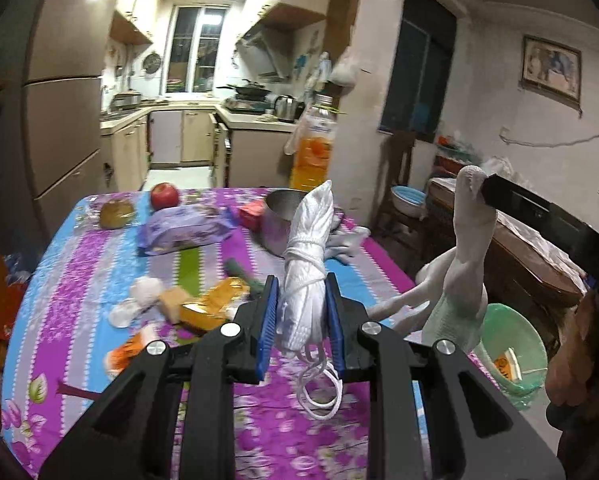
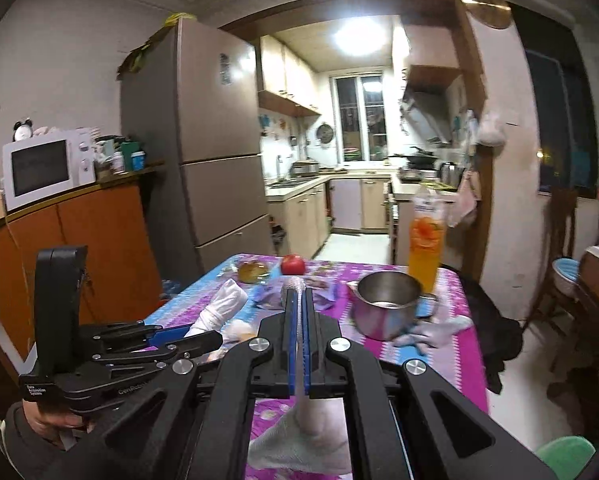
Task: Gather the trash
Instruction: 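Carry both gloves over the green bin and open both tools to drop them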
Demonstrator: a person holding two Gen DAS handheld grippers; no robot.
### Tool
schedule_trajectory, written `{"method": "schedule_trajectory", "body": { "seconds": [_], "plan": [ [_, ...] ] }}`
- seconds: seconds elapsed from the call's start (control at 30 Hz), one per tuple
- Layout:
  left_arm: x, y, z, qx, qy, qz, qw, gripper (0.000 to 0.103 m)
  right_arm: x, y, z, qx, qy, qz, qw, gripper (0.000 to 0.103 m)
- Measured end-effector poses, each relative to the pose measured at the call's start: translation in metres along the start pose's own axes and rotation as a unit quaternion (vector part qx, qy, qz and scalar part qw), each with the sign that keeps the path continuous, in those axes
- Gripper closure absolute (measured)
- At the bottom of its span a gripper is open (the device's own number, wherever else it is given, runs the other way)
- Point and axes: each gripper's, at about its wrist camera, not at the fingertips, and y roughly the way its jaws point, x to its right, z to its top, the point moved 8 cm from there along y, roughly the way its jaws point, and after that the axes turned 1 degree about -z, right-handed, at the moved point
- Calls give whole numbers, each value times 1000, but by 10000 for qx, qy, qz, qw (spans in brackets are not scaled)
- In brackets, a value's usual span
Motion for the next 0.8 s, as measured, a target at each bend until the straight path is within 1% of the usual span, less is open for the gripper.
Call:
{"method": "schedule_trajectory", "body": {
  "seconds": [0.27, 0.43, 0.67, 0.8],
  "plan": [
    [60, 24, -5, -176, 279, -384, 9987, 81, 56, -50, -10, 81, 144, -529, 9985, 100],
    [103, 37, -7, -267, 482, -668, 9962, 81, 92, -85, -16, 151, 248, -851, 9959, 100],
    [174, 50, -11, -376, 818, -1111, 9897, 81, 147, -140, -26, 239, 428, -1354, 9896, 100],
    [217, 60, -17, -503, 991, -1396, 9840, 81, 175, -171, -37, 254, 535, -1623, 9850, 100]
  ]
}}
